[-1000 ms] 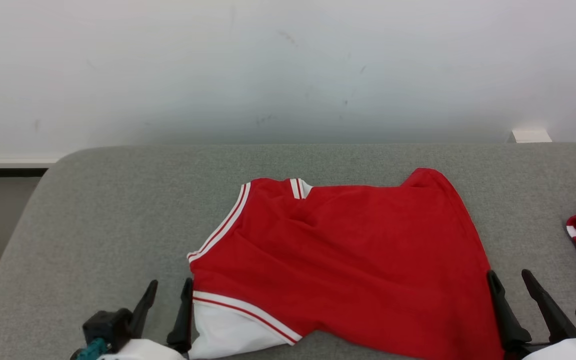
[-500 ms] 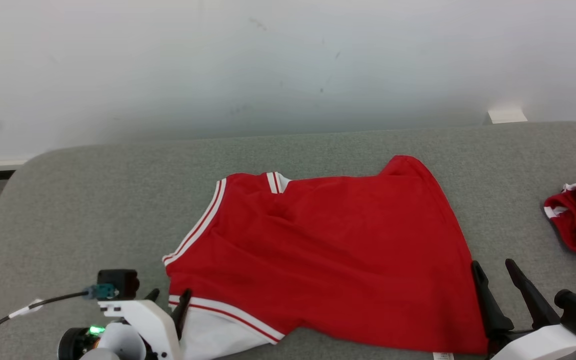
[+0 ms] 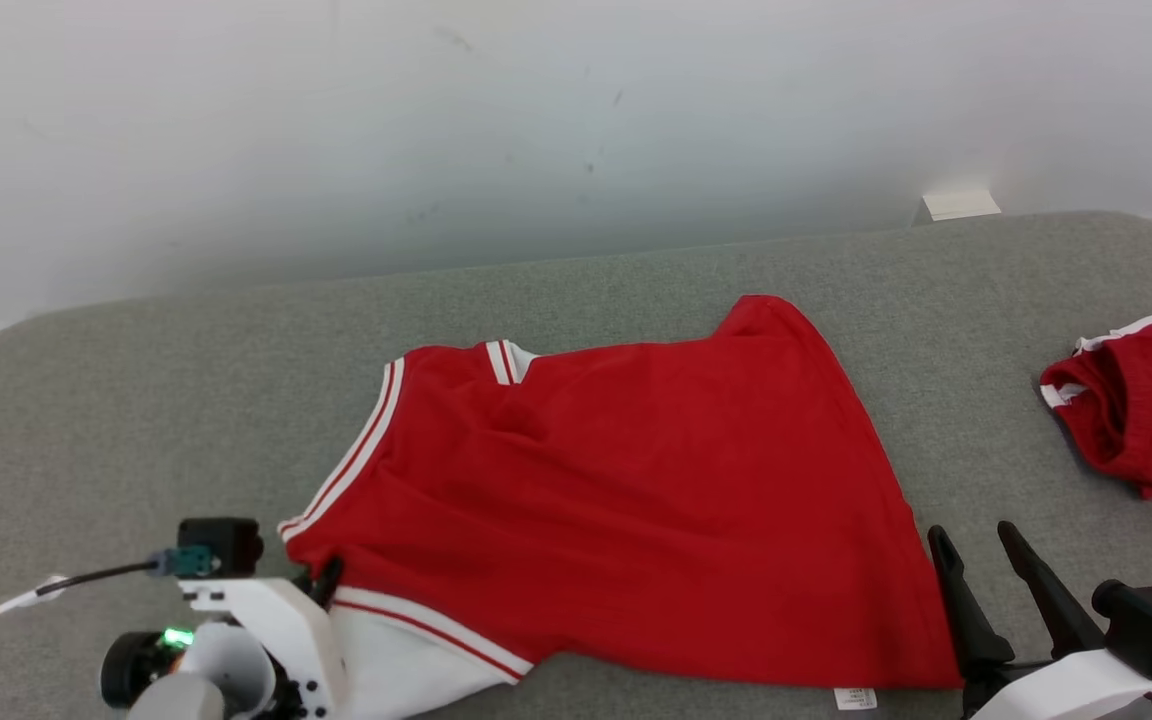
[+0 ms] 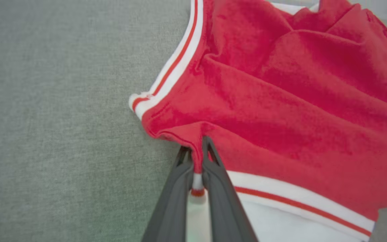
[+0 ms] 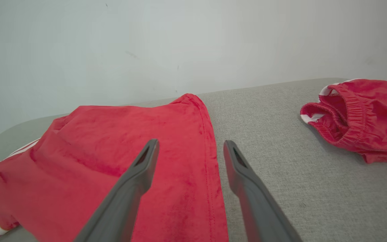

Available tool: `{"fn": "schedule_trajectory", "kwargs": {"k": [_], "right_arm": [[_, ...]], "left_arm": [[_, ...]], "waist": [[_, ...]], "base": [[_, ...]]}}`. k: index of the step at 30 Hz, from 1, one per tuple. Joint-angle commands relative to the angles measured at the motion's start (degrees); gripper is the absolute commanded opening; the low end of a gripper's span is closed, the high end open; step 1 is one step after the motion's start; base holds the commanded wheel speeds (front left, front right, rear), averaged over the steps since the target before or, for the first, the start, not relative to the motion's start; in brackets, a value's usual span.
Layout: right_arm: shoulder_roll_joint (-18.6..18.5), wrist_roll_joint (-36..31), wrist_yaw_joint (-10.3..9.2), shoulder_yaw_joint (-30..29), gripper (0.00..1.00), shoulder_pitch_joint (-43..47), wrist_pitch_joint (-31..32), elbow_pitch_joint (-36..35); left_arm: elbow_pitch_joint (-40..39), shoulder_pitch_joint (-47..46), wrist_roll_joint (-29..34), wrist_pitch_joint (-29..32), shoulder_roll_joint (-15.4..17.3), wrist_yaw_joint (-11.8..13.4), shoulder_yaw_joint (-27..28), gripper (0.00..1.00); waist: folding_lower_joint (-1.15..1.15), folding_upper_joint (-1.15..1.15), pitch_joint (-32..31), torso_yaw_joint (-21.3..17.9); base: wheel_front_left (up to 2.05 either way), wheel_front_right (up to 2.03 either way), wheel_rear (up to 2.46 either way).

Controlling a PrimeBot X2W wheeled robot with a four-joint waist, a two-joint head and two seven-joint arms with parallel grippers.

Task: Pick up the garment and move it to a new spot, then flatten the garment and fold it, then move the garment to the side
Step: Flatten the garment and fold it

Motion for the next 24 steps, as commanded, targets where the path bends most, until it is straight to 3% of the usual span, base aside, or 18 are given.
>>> {"fn": "schedule_trajectory", "kwargs": {"k": [1,8,16,17,18,24], "right_arm": [[-0.06,0.00,-0.13,-0.11,1.00,-0.55,-0.55,0.24],[0.10,-0.11,-0.13,0.31,1.00,-1.72,-1.49,0.47],[0.37,-0.38,-0.13,1.81,1.00,-3.69,-1.78,1.06],[0.42,-0.34,-0.13,1.87,1.00,-3.63,-1.96,1.26],[0.45,-0.29,-0.13,1.89,1.00,-3.60,-2.08,1.41],[0.71,-0.12,-0.13,1.25,1.00,-2.53,-2.45,2.46]], "left_arm": [[-0.91,-1.60,0.06,-1.62,0.73,0.43,0.27,0.00],[-2.15,-5.58,0.13,-6.36,0.78,1.59,1.52,0.00],[7.69,-11.74,0.18,-8.27,2.62,2.39,2.70,0.00],[9.06,-12.20,0.22,-8.59,2.66,2.32,2.58,0.15],[10.29,-12.59,-0.03,-9.09,2.50,2.16,2.56,0.98],[13.67,-12.31,-0.44,-13.27,1.75,1.40,1.80,1.00]], "waist": [[0.00,0.00,0.34,-0.27],[0.00,0.00,2.32,-1.31],[0.00,0.00,4.85,-4.10],[0.00,0.00,4.90,-4.21],[0.00,0.00,4.87,-4.29],[0.00,0.00,3.11,-2.94]], "base": [[0.00,0.00,0.00],[0.00,0.00,0.00],[0.00,0.00,0.00],[0.00,0.00,0.00],[0.00,0.00,0.00],[0.00,0.00,0.00]]}}
